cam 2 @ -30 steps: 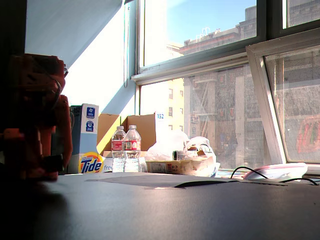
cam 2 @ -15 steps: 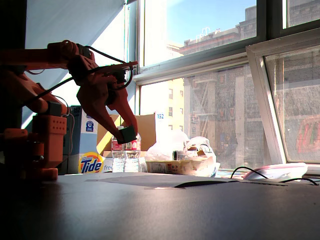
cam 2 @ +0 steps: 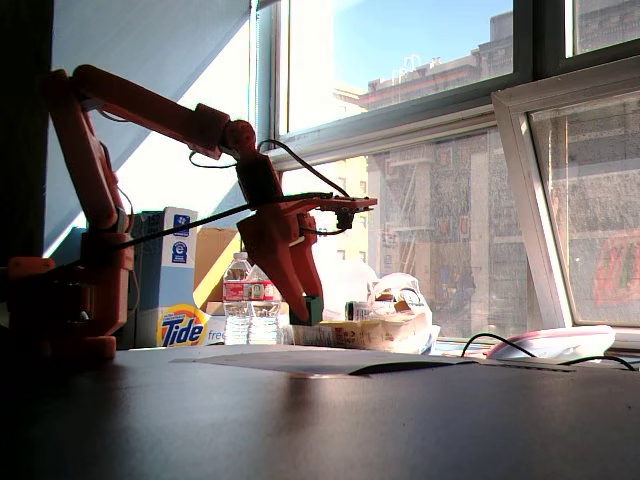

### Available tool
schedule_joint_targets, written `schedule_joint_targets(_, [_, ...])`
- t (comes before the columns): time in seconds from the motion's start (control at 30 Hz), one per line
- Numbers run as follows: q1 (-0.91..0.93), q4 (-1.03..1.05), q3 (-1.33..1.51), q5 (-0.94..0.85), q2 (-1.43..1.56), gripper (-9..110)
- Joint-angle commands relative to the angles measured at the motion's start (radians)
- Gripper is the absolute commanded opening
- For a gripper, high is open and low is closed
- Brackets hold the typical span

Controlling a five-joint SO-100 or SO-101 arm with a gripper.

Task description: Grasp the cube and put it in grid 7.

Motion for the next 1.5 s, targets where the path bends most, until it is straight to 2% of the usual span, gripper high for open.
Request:
schedule_joint_targets(0.0, [-0.035,-0.021,-0.109,0.009,-0.057,0])
schedule_joint_targets(0.47, [-0.061,-0.117,-0.253,-0.003,-0.331,6])
schedule_joint_targets(0.73, [-0.063,-0.118,-0.27,0.02,-0.336,16])
schedule_joint_targets(0.87, [-0.072,-0.044,-0.311,0.063,-0.325,23])
schedule_joint_targets(1.0, [-0.064,0.031,-0.371,0.061,-0.313,24])
schedule_joint_targets(1.17, [-0.028,0.132,-0.451,0.075,-0.218,23])
schedule_joint_targets(1.3, [0.077,0.169,-0.46,0.126,-0.052,22])
schedule_joint_targets(1.4, [0.193,0.204,-0.459,0.227,0.095,15])
schedule_joint_targets(1.47, [0.284,0.232,-0.443,0.344,0.19,4])
